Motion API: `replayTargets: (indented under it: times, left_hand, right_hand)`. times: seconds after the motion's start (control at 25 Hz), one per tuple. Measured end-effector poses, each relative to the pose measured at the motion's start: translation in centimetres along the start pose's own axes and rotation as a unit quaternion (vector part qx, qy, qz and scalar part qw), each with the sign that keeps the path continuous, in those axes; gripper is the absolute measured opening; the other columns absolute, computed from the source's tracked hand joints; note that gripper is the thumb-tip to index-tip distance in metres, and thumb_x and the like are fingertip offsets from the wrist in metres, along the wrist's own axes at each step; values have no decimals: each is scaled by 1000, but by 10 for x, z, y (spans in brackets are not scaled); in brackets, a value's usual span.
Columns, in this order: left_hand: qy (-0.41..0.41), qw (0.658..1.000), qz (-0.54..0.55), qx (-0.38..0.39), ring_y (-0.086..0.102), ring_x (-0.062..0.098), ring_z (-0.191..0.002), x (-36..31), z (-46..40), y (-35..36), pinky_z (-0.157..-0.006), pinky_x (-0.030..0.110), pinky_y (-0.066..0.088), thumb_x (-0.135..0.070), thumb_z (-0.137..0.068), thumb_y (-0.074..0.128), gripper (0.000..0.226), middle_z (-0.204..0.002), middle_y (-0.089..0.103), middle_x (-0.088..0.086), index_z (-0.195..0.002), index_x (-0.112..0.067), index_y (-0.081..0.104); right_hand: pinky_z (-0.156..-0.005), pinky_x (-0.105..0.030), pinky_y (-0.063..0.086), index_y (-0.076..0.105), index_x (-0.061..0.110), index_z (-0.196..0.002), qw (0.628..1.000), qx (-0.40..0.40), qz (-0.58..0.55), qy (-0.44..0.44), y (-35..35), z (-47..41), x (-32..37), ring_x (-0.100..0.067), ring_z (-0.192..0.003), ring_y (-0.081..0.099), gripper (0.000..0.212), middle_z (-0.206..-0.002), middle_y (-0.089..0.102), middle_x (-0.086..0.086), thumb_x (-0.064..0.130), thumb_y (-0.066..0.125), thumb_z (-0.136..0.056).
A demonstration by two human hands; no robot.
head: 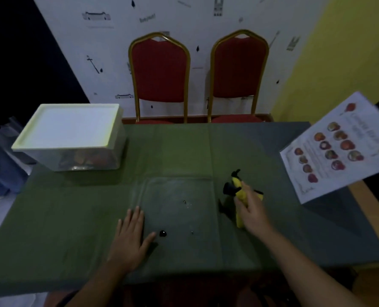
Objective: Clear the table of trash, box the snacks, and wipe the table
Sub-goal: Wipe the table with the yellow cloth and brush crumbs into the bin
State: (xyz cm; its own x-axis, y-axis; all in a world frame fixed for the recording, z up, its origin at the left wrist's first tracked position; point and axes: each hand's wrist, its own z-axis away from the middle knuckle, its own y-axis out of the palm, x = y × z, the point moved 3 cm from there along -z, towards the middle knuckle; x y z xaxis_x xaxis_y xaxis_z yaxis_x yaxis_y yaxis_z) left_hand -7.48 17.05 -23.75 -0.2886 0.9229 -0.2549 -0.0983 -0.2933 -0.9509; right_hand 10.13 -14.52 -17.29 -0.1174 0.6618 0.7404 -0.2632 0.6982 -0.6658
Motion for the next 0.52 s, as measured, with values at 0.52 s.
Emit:
replayTargets:
  times: [0.52]
  left_hand:
    - [-12, 996, -83, -42, 8, 20, -149, 8, 8, 10, -117, 50, 12, -44, -96, 21, 61, -161, 11, 1, -151, -17, 20]
  right_hand:
    - [-113, -65, 6, 35, 30, -145, 966, -31, 251, -44, 56, -15, -38, -29, -147, 12, 71, -156, 29, 2, 65, 32, -84]
